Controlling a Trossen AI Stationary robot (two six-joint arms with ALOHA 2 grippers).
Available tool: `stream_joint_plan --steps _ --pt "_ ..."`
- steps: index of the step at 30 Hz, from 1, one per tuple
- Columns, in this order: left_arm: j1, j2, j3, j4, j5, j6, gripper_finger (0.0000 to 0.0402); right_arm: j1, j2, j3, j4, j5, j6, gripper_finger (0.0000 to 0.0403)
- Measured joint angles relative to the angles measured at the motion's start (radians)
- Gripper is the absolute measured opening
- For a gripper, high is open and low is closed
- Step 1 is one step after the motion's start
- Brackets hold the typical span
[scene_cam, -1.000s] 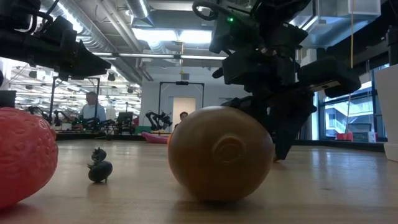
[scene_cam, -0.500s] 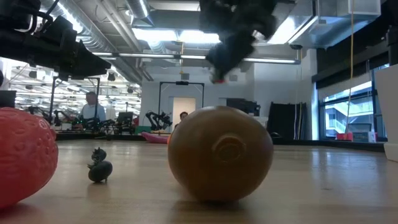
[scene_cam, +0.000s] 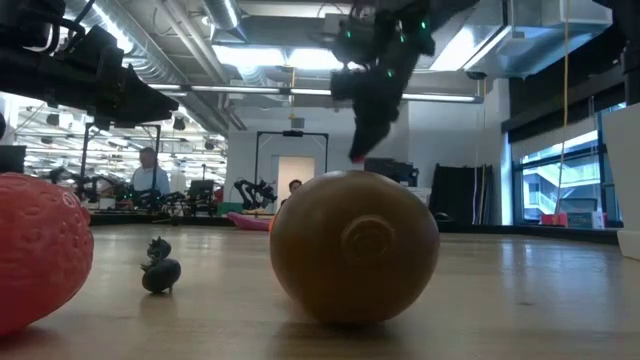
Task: Pick and placing Produce into tupperware
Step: Put the right red strawberry into the transparent bin
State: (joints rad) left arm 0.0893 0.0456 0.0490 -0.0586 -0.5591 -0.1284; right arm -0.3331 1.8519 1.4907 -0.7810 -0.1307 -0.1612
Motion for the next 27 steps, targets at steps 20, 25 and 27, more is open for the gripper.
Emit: stream_joint_plan --steps 20,25,27 --pt "0.000 0.000 0.000 0.000 0.000 0.000 0.0206 -0.004 0.001 -0.228 0.175 -0.002 0.023 0.0122" --pt "0.000 0.000 0.000 0.000 0.000 0.000 0.0206 -0.005 0.001 -0.228 0.183 -0.001 0.027 0.0128" --pt "0.000 0.000 0.000 0.000 0.000 0.000 0.0206 -0.005 0.001 -0.228 0.184 0.020 0.050 0.0137"
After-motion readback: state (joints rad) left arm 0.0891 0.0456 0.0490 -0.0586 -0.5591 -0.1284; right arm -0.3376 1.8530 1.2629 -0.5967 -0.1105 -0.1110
